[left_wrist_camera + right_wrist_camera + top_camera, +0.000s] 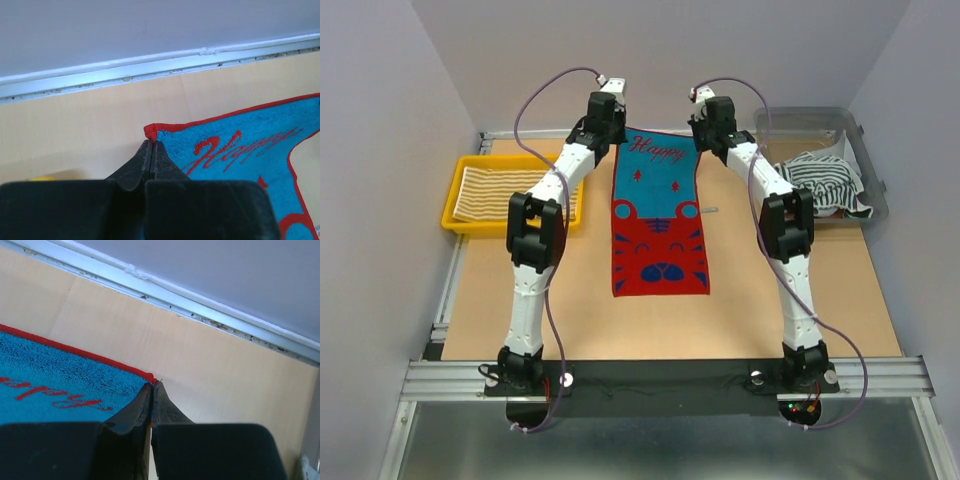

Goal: Fold and stack the towels
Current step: Fold the towel

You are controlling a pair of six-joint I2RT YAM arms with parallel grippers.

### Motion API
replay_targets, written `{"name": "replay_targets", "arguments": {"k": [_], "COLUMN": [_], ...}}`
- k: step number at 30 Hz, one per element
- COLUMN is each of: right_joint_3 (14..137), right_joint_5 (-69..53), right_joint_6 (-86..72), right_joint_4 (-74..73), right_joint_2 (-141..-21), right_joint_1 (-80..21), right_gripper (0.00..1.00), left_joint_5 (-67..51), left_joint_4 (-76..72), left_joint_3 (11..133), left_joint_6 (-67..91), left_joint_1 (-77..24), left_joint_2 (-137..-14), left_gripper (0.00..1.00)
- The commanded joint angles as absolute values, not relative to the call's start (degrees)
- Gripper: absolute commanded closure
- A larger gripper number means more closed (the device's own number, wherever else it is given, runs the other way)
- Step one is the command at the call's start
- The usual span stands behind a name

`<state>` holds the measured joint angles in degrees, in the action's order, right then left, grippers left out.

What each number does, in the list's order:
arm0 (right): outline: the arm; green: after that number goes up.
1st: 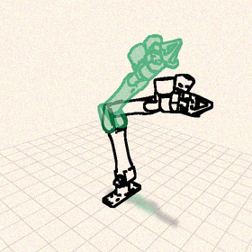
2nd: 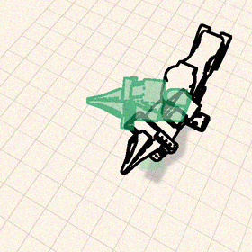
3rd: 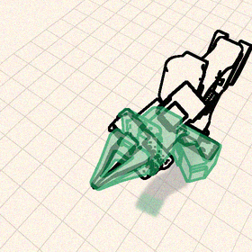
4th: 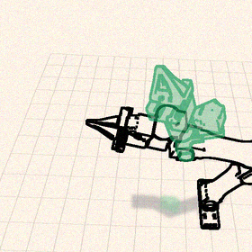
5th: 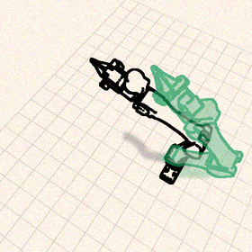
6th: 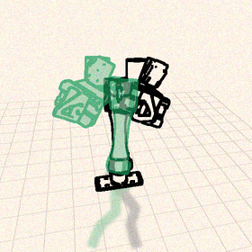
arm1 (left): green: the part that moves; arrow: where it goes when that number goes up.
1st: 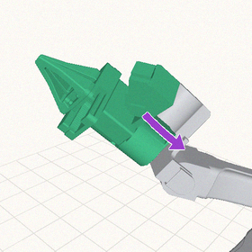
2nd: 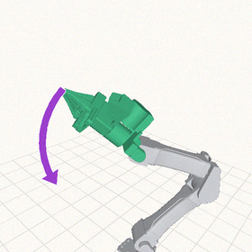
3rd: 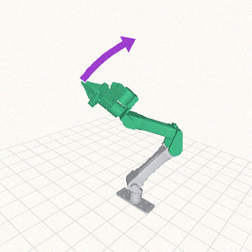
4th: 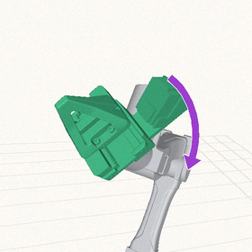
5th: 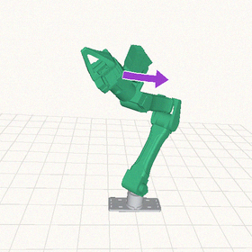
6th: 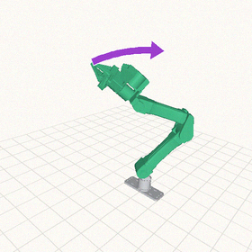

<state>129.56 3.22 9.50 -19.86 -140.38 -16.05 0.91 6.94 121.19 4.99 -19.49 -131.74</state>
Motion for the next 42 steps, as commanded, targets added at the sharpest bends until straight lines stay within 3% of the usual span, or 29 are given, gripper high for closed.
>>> {"name": "replay_targets", "arguments": {"k": [1, 25, 35, 42], "right_joint_3": [128.9, 74.6, 60.5, 61.0], "right_joint_5": [3.5, -9.8, -12.3, -10.5], "right_joint_6": [10.5, 0.4, -6.3, -6.8], "right_joint_4": [-17.8, -17.8, -20.5, -21.2], "right_joint_2": [-138.2, -96.2, -88.3, -86.0], "right_joint_1": [-14.9, -18.3, -20.4, -20.7], "right_gripper": [1.0, 1.0, 0.99, 1.0], "left_joint_5": [-1.4, -13.1, -10.9, -7.7], "left_joint_4": [4.7, 0.3, 0.3, 2.4], "left_joint_3": [121.7, 65.9, 52.8, 54.3], "left_joint_6": [2.1, 15.5, 20.0, 20.2], "left_joint_1": [-18.0, -19.6, -22.8, -22.9], "left_joint_2": [-130.6, -93.2, -85.5, -82.8], "left_gripper": [1.0, 1.0, 1.0, 1.0]}}
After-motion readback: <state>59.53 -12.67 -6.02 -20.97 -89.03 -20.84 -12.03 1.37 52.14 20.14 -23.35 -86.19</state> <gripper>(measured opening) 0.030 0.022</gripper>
